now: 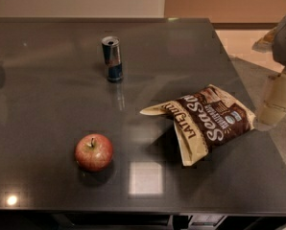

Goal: Knock redbull can over

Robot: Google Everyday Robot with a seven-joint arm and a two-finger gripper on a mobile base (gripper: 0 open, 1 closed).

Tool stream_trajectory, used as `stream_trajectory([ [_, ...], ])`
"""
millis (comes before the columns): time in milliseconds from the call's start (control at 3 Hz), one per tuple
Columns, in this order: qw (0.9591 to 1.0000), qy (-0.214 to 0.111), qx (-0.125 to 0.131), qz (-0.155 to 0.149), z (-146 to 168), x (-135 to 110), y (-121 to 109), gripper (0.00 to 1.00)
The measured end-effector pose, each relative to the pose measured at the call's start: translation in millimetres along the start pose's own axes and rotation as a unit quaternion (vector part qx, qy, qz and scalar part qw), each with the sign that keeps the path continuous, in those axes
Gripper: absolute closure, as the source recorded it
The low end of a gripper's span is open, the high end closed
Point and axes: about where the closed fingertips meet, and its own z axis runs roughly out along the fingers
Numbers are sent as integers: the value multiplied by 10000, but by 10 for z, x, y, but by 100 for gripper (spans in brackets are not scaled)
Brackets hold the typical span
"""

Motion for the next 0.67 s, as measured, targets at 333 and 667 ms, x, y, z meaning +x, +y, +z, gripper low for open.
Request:
stream_trajectory([
  [333, 10000, 0, 1, 0, 0, 0, 0, 0],
  [667, 9994, -334, 0, -33, 1, -96, -95, 0],
])
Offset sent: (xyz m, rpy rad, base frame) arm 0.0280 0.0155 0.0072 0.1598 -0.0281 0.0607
